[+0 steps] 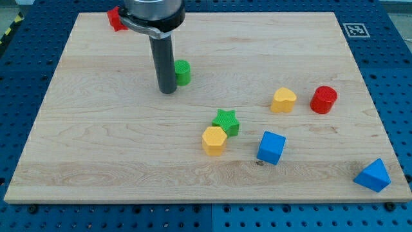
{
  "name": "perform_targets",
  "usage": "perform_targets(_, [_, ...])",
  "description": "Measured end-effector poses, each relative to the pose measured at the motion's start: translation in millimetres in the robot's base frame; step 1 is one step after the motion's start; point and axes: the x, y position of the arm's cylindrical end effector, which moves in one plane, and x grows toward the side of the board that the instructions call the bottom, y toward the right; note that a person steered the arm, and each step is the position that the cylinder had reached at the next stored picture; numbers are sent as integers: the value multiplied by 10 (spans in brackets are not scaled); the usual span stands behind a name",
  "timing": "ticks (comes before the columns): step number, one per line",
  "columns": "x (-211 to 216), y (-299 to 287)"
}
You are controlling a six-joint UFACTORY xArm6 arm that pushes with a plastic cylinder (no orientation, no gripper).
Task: Separate the green circle from the group of blocks
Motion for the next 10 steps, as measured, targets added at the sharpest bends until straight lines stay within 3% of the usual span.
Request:
perform_targets(2, [-444, 46])
perform_targets(5, [-409, 669])
perform_targets(7, [-199, 780])
perform_targets(10, [-652, 926])
